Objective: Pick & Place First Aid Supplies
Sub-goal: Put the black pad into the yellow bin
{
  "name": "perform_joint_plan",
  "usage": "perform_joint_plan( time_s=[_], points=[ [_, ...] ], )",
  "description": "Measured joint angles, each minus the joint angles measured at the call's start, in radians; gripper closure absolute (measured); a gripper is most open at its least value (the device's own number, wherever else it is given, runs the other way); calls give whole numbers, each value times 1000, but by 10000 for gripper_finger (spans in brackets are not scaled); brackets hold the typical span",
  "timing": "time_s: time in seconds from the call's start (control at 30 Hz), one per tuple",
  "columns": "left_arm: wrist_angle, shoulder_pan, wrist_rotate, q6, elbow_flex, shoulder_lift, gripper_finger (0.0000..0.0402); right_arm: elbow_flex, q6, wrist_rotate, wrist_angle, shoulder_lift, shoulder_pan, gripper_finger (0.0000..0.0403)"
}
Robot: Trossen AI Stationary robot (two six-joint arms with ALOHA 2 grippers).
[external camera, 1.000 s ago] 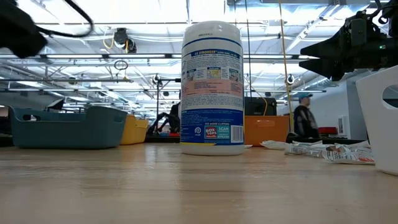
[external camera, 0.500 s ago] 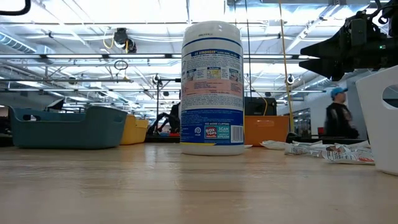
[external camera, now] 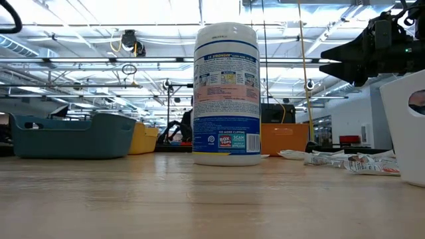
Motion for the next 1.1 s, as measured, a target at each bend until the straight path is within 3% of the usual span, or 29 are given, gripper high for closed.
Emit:
perform_joint_plan(
  time_s=[0.43,0.87,1.1],
  points=[
    [113,4,-12,56,2,128,103,0,0,0,0,0,0,76],
    [164,25,6,74,1,131,259,0,0,0,0,0,0,80],
    [180,44,23,77,0,131,323,0,0,0,0,0,0,80]
  ],
)
